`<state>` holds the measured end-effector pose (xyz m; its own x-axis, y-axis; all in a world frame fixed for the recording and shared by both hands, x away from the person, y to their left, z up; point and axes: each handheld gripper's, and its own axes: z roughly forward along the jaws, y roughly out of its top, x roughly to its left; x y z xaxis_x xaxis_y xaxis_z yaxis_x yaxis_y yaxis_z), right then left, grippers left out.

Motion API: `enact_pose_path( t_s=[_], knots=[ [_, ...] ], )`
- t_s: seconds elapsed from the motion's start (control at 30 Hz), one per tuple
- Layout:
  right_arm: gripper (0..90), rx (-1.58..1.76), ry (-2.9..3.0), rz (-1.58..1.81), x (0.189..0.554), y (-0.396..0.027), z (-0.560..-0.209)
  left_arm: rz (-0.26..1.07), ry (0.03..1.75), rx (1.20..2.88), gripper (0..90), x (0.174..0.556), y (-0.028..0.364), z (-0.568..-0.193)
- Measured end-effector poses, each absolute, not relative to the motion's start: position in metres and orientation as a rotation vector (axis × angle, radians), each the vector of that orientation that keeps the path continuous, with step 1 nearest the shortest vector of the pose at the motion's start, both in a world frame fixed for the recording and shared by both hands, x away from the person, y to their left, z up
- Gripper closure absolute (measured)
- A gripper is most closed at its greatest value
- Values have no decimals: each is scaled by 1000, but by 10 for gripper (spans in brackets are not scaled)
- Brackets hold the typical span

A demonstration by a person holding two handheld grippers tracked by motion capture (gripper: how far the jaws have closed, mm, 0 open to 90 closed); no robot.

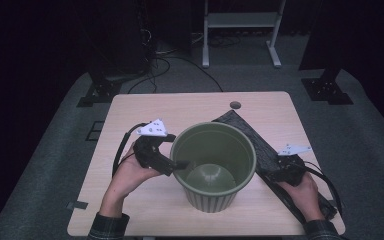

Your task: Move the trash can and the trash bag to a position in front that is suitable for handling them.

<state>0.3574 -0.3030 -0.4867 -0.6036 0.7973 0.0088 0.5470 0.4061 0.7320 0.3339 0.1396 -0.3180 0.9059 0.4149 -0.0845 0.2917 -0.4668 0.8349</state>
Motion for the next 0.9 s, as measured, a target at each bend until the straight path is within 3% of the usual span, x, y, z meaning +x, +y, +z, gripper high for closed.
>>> enact_pose_path(
  t_s=[0.53, 0.9],
  knots=[
    [99, 1162, 2325, 1018, 357, -303, -487, 252, 563, 2011, 0, 319, 181, -304],
    [99, 1163, 2324, 1017, 357, -303, -487, 304, 622, 2010, 0, 304, 207, -341]
  ],
)
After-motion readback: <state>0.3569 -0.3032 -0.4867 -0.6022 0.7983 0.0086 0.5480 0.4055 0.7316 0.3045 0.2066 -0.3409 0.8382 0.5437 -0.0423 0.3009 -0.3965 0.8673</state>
